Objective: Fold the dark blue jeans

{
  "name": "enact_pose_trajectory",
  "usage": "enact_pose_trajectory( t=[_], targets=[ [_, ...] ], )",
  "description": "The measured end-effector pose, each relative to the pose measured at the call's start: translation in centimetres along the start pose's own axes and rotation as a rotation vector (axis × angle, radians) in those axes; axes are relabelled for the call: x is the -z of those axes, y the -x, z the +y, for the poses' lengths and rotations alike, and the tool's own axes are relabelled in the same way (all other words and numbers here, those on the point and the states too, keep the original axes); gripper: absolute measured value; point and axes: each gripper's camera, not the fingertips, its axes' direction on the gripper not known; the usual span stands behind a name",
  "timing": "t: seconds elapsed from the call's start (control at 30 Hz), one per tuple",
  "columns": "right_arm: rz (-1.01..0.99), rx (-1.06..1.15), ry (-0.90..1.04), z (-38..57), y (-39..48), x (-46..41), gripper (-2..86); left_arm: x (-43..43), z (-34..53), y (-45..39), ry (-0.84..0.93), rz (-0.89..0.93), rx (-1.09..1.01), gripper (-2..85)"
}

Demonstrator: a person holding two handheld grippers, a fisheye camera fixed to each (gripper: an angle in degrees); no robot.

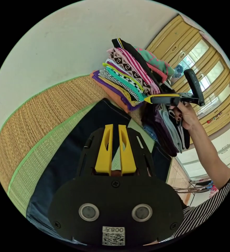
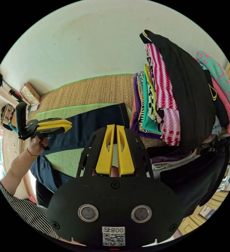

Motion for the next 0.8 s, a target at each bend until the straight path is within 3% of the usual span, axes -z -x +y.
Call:
enact_pose_trajectory(
  t=[0.1, 0.23, 0.4, 0.6, 0.67, 0.8],
  targets=[
    [-0.032, 0.082, 0.025, 4.4, 1.6, -2.3, 0.8, -0.7, 6.6, 0.3, 0.125, -0.019, 0.007, 4.4],
    [-0.062, 0.104, 0.083, 10.4, 2.9, -4.3, 2.2, 2.0, 15.9, 0.8, 0.151, -0.019, 0.111, 4.9],
    [-0.013, -0.025, 0.142, 17.6, 3.8, -6.5, 5.1, 9.2, 29.3, 1.8, 0.085, -0.191, 0.504, 5.0],
    [-0.016, -0.175, 0.144, 19.2, 3.2, -9.2, 2.4, 14.8, 39.7, 2.2, 0.061, -0.416, 0.851, 1.5],
    [-0.015, -0.174, 0.148, 18.4, 3.1, -9.9, 0.7, 15.0, 41.5, 2.7, 0.128, -0.439, 0.887, 0.8],
    [-0.057, -0.219, 0.155, 16.5, 2.9, -11.2, -0.2, 16.6, 44.0, 2.6, 0.086, -0.416, 0.883, 0.2]
  ],
)
